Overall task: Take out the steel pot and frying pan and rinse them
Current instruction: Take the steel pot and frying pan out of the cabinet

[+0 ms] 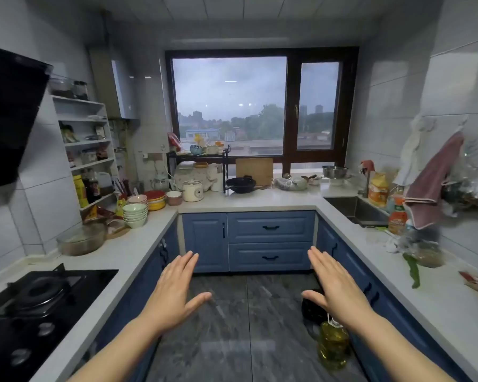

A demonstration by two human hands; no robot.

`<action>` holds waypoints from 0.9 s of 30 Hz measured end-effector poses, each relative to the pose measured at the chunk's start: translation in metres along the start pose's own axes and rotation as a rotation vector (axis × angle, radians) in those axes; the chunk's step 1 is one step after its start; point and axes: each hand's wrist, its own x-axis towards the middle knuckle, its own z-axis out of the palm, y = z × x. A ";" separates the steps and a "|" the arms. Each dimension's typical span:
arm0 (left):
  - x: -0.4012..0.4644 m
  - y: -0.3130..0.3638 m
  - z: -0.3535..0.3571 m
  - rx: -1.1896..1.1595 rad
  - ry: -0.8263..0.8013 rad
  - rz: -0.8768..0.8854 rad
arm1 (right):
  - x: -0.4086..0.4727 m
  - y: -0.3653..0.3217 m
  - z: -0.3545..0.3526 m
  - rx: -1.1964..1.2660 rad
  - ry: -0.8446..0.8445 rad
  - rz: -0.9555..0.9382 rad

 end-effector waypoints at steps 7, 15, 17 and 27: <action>0.073 -0.042 0.041 0.000 0.014 0.037 | 0.071 0.019 0.047 -0.006 -0.001 0.032; 0.192 -0.095 0.077 -0.035 -0.014 0.096 | 0.171 0.045 0.095 0.038 0.028 0.105; 0.220 -0.104 0.087 -0.047 -0.018 0.105 | 0.196 0.051 0.104 0.047 0.038 0.123; 0.351 -0.129 0.144 -0.107 -0.040 0.116 | 0.306 0.111 0.157 0.096 0.026 0.162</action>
